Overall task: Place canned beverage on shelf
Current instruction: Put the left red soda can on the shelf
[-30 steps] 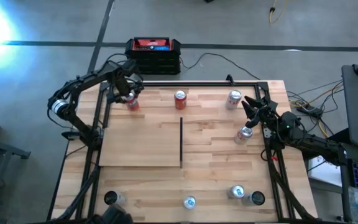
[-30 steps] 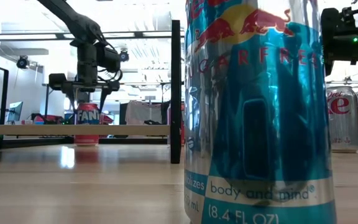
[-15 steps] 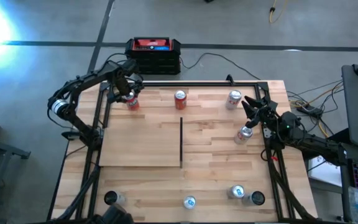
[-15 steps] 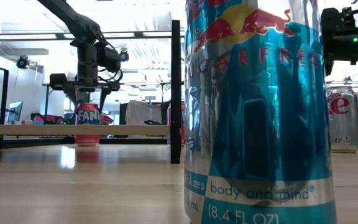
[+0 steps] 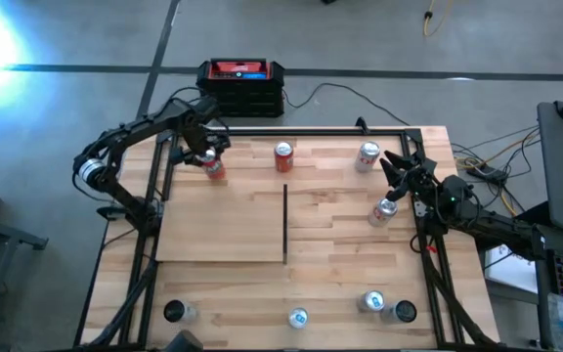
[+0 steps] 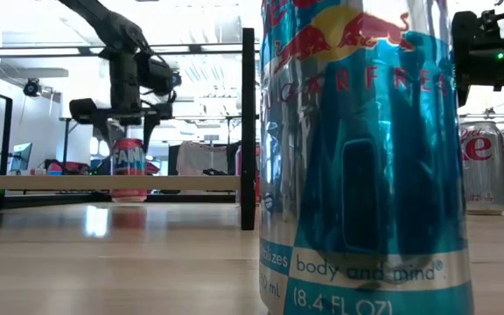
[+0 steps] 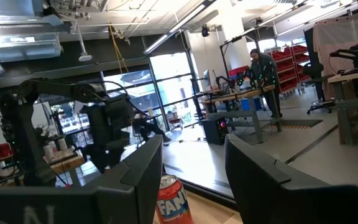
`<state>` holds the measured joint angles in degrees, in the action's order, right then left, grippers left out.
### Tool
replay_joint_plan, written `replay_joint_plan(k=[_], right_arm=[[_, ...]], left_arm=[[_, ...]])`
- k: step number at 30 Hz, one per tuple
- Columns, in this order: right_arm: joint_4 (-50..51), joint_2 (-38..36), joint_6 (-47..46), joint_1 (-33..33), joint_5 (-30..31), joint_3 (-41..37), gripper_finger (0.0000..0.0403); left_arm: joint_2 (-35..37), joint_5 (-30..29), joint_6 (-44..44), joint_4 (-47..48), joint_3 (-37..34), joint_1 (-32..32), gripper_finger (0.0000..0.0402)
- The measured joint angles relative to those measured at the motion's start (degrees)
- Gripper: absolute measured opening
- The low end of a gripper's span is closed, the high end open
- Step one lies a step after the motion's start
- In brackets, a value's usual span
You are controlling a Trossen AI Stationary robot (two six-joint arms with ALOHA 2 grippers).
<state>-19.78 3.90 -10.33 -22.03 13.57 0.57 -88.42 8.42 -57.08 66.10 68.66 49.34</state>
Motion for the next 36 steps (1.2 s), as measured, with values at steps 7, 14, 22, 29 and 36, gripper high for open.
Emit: replay_joint_plan(k=[7, 14, 22, 29, 36], right_arm=[[0.0, 0.0, 0.0, 0.0, 0.0, 0.0, 0.0157], [0.0, 0.0, 0.0, 0.0, 0.0, 0.0, 0.0157], [0.0, 0.0, 0.0, 0.0, 0.0, 0.0, 0.0157], [0.0, 0.0, 0.0, 0.0, 0.0, 0.0, 0.0157], [0.0, 0.0, 0.0, 0.0, 0.0, 0.0, 0.0157]], left_arm=[[6.7, -0.5, 0.8, 6.6, 0.0, -6.4, 0.0268], [16.7, -5.0, -7.5, 10.7, 0.1, -17.2, 0.0268], [21.1, -9.0, -20.4, 21.7, 0.1, -32.2, 0.0268], [21.1, -9.0, -28.3, 23.5, -0.2, -40.0, 0.0268], [24.0, -8.9, -39.2, 23.6, -6.2, -44.1, 0.0269]])
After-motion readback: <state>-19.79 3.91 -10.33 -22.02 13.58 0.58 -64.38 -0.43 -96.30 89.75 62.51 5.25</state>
